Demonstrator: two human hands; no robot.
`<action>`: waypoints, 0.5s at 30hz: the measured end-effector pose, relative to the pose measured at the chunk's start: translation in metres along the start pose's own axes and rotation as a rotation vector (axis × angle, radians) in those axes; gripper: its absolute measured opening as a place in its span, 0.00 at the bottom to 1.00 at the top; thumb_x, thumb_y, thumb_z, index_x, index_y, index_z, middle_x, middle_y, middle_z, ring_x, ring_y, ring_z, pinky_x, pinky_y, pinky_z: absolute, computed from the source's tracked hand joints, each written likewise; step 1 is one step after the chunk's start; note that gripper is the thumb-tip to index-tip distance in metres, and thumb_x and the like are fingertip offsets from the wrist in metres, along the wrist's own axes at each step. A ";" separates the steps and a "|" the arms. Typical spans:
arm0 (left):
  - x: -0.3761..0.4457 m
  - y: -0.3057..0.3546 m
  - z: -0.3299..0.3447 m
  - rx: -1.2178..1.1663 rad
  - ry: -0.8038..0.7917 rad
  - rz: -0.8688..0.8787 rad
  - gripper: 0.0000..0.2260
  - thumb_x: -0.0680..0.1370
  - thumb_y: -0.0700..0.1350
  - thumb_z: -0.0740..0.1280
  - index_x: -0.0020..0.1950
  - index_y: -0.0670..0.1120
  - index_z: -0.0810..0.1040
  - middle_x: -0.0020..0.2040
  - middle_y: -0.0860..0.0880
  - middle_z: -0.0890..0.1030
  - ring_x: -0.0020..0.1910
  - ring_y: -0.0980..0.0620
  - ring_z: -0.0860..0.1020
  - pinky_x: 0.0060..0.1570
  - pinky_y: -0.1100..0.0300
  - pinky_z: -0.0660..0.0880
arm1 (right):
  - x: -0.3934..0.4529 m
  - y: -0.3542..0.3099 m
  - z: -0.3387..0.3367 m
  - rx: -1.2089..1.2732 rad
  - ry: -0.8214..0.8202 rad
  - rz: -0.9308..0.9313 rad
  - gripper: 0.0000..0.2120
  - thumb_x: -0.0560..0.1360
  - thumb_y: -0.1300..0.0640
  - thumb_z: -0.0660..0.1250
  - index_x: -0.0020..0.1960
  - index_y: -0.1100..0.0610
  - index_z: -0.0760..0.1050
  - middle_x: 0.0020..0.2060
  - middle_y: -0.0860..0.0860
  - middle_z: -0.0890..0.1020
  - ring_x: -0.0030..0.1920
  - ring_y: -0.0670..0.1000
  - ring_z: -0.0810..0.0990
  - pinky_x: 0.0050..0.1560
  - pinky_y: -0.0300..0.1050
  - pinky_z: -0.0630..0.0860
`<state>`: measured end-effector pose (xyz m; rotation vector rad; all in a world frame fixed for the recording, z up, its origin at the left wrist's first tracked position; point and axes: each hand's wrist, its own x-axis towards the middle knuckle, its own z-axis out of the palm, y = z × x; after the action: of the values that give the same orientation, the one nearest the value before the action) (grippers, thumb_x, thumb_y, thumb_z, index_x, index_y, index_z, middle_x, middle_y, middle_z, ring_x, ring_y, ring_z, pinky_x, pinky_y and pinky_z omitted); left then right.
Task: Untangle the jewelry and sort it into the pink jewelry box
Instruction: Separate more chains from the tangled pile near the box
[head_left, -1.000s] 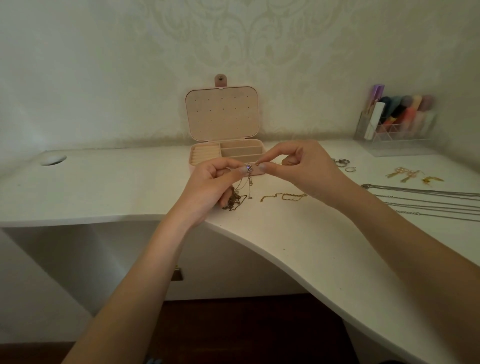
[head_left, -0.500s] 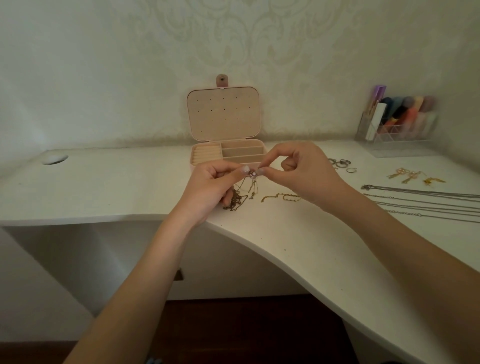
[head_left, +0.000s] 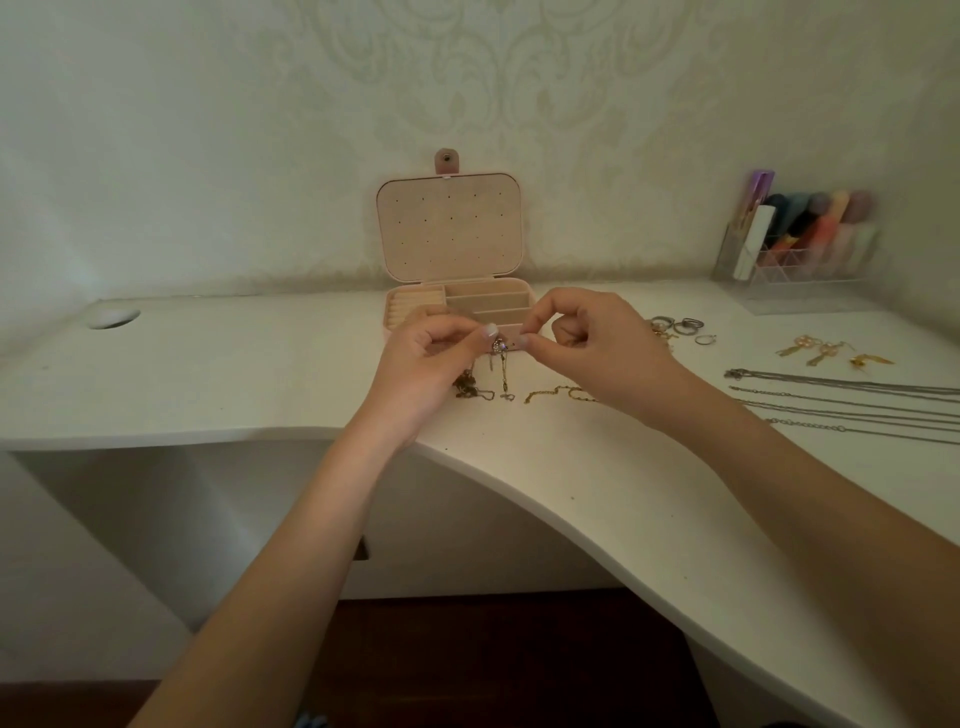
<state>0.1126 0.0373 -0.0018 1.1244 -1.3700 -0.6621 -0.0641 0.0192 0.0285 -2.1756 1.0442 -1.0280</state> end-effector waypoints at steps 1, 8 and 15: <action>0.000 0.000 0.000 0.002 0.001 0.012 0.06 0.73 0.46 0.72 0.37 0.57 0.83 0.50 0.53 0.74 0.48 0.60 0.75 0.50 0.66 0.70 | 0.000 0.000 0.001 0.003 0.003 -0.005 0.05 0.75 0.58 0.69 0.43 0.58 0.77 0.18 0.43 0.63 0.22 0.44 0.62 0.26 0.30 0.61; -0.002 0.002 0.000 -0.050 -0.049 0.037 0.04 0.74 0.43 0.71 0.41 0.49 0.83 0.47 0.57 0.81 0.48 0.63 0.79 0.51 0.68 0.73 | -0.002 -0.002 0.004 0.020 0.007 0.023 0.06 0.75 0.55 0.68 0.42 0.54 0.73 0.38 0.52 0.80 0.31 0.46 0.72 0.31 0.37 0.68; -0.002 0.001 -0.001 -0.152 -0.133 -0.024 0.05 0.78 0.39 0.65 0.43 0.44 0.79 0.33 0.54 0.81 0.35 0.58 0.78 0.41 0.66 0.76 | -0.002 0.000 0.007 0.036 -0.050 0.004 0.08 0.73 0.64 0.65 0.42 0.52 0.69 0.32 0.54 0.79 0.30 0.45 0.70 0.33 0.36 0.68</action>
<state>0.1126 0.0399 -0.0020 0.9908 -1.3955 -0.8566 -0.0593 0.0217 0.0230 -2.1583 0.9995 -0.9787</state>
